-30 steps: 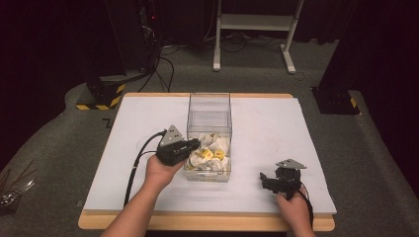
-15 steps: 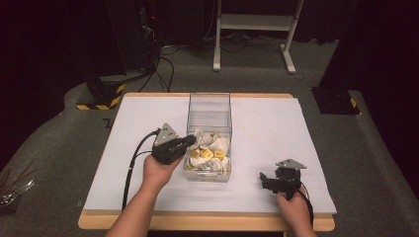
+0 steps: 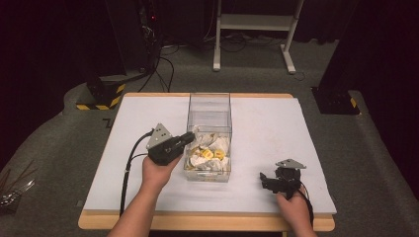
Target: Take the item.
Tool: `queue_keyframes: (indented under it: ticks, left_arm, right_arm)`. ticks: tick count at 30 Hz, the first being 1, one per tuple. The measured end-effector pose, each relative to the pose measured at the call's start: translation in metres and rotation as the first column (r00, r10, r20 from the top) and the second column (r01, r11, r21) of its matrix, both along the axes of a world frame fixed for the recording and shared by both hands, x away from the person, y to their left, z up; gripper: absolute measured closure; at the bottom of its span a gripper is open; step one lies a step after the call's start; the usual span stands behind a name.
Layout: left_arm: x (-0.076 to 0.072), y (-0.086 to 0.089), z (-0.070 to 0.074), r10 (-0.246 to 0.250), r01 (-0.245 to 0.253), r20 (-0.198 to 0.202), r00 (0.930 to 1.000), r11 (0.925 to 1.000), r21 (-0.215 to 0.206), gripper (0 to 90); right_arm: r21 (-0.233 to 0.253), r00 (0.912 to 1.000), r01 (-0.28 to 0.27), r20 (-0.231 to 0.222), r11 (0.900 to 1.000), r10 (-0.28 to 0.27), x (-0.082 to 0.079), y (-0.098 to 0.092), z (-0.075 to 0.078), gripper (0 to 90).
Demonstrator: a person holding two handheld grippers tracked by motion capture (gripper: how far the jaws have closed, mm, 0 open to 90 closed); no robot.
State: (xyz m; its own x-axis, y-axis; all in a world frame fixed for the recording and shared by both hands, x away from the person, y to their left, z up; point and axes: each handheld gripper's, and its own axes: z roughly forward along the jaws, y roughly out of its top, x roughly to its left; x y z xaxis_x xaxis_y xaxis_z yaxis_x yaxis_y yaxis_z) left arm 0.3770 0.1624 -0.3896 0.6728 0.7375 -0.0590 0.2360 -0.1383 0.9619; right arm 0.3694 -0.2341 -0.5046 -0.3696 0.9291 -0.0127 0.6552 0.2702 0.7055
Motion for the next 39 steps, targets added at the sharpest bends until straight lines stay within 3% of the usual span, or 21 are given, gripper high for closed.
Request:
queue_keyframes:
  ticks: [6, 15, 20, 39]
  left_arm:
    - [0.0, 0.002, 0.003, -0.037, 0.037, 0.01, 0.9993, 0.9984, -0.043, 85.6]
    - [0.003, -0.003, 0.009, -0.066, 0.067, 0.032, 0.9973, 0.9967, -0.045, 85.6]
    - [0.004, -0.005, 0.011, -0.067, 0.07, 0.046, 0.9967, 0.9953, -0.066, 85.6]
    - [0.003, -0.011, 0.011, -0.046, 0.05, 0.055, 0.9974, 0.9961, -0.073, 85.6]
  right_arm:
    - [0.002, 1.0, -0.001, 0.001, 1.0, 0.001, 0.0, 0.0, 0.0, 11.6]
    - [0.0, 1.0, 0.001, 0.001, 1.0, -0.001, 0.0, 0.0, 0.0, 11.4]
    - [-0.002, 1.0, -0.001, 0.002, 1.0, 0.001, 0.0, 0.0, 0.0, 11.3]
    - [-0.002, 1.0, -0.002, 0.001, 1.0, 0.002, 0.0, 0.0, 0.0, 11.2]
